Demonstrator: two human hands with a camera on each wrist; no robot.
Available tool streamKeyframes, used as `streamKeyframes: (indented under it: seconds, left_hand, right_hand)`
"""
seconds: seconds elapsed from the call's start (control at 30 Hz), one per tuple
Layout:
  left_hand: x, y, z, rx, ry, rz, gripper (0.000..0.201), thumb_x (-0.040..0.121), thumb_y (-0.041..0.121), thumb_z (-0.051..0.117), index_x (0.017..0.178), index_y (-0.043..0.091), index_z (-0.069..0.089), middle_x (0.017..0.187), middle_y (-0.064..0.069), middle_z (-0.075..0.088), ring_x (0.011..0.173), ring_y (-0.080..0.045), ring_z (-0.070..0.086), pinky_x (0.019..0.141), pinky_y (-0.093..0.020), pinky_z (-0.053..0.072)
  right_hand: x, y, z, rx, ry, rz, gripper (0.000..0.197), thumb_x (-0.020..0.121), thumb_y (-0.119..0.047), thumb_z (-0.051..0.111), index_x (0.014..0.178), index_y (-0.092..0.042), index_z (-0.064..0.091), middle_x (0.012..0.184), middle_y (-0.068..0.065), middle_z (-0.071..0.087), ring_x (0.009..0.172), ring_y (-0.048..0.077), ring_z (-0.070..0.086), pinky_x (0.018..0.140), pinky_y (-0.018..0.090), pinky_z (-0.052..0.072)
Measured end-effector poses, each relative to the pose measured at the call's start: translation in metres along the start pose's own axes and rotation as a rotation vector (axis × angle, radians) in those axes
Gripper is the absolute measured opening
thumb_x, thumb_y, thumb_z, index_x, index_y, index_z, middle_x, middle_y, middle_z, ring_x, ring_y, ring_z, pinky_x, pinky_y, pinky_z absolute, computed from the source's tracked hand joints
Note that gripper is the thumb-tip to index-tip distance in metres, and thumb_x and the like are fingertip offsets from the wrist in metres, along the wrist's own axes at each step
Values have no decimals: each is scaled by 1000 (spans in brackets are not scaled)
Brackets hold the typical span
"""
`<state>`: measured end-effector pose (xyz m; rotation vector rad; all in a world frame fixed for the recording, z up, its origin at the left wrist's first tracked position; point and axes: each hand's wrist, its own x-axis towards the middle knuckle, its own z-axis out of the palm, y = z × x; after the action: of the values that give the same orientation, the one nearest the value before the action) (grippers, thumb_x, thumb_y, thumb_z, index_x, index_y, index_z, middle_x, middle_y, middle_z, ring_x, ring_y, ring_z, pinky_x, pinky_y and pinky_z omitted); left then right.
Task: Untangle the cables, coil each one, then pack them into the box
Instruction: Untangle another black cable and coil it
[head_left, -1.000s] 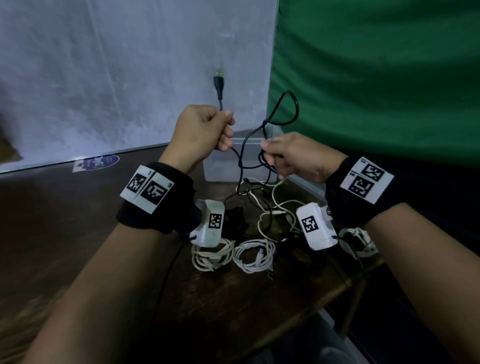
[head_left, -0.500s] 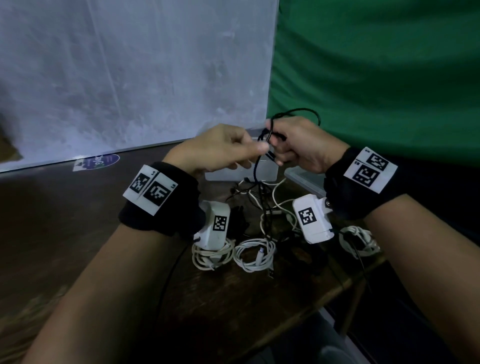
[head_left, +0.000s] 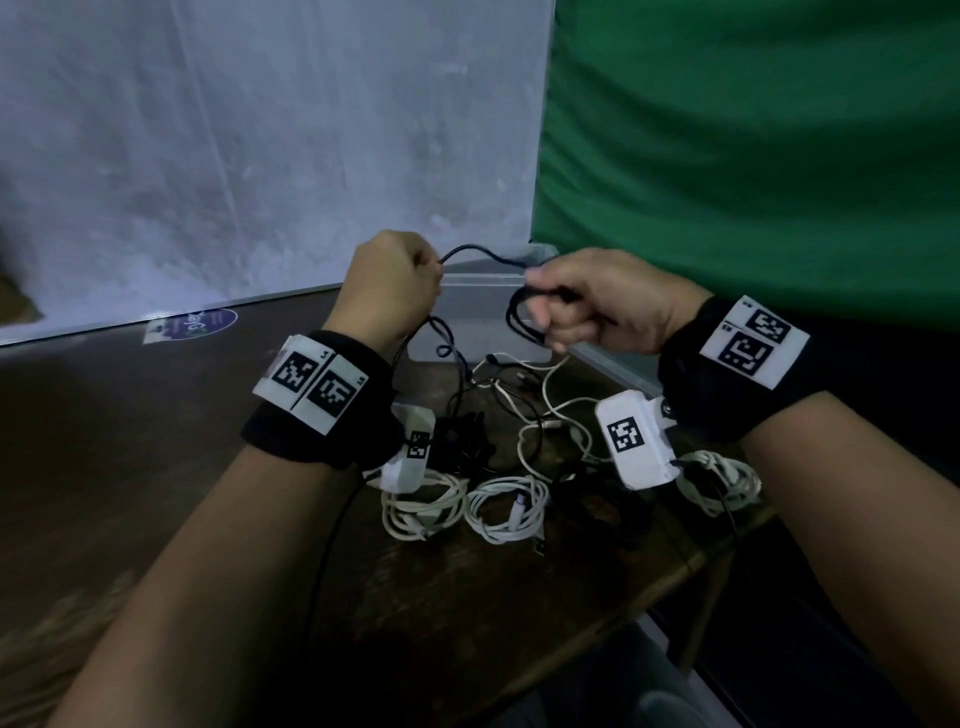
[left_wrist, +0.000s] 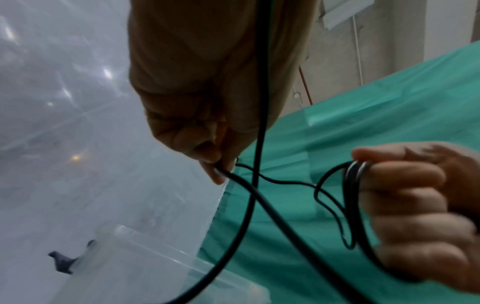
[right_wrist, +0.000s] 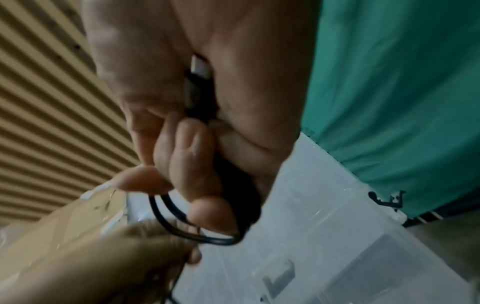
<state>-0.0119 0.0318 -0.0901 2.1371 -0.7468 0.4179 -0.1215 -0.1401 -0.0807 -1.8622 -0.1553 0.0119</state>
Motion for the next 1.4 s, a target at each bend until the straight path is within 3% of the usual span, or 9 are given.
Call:
streamKeyframes:
  seconds: [0.17,0.4,0.47,0.57,0.77,1.0,1.17,1.27,1.4]
  left_hand:
    - [5,-19,-3,223,-65,-106,18,90,12,53,75,20,61,90,-11,67,86,-32,61,74,-35,49]
    - [-1,-16,0,427,-208,-202,14,88,18,54,87,16,67,94,-6,64,94,-32,58,101,-54,34]
    - [0,-13,-1,366,-273,-122,11,86,23,62,96,19,66,103,-2,63,102,-27,56,102,-48,37]
    - [-3,2,-2,-2,-294,65,47,81,25,72,124,24,55,115,9,57,94,-13,54,87,-27,43]
    - [-13,24,3,-394,-293,190,21,81,0,68,96,13,65,85,2,66,72,1,60,76,-14,49]
    - [-14,17,12,-434,-390,183,12,88,-3,57,83,4,65,81,-15,64,71,-17,58,81,-28,49]
    - [-12,13,19,-235,-469,175,18,95,2,49,100,0,67,83,1,67,68,-4,63,75,-13,50]
    - [-13,15,20,-209,-553,195,21,97,5,46,104,4,66,93,-4,68,77,-4,62,76,-7,48]
    - [-16,17,19,-162,-610,267,22,98,11,45,105,10,66,100,-3,70,84,5,59,78,1,38]
  right_hand:
    - [-4,-15,-13,385,141,-178,42,95,-22,26,56,-14,40,40,-8,20,36,12,15,54,30,33]
    - [0,-20,-15,463,378,-277,46,95,-20,26,51,-15,39,40,-6,18,38,13,14,49,26,36]
    - [1,-18,-14,413,345,-256,46,95,-20,26,51,-15,38,40,-5,18,38,14,14,50,26,36]
    - [2,-15,-6,313,238,-199,42,95,-19,25,55,-14,35,39,-5,18,38,15,14,52,29,36]
    - [2,-13,2,366,143,-172,41,93,-18,26,55,-14,38,40,-6,19,36,13,17,53,29,40]
    - [1,-25,-1,647,225,-272,43,97,-22,25,57,-18,39,40,-7,19,34,10,17,50,25,38]
    - [5,-30,-7,714,316,-355,39,98,-22,28,63,-16,43,42,-7,22,37,10,20,53,27,38]
    - [10,-30,-9,725,423,-391,37,101,-22,28,68,-15,43,46,-4,36,42,12,34,54,27,37]
    - [14,-27,-11,810,485,-407,38,104,-22,27,72,-12,45,98,17,69,89,26,68,73,28,52]
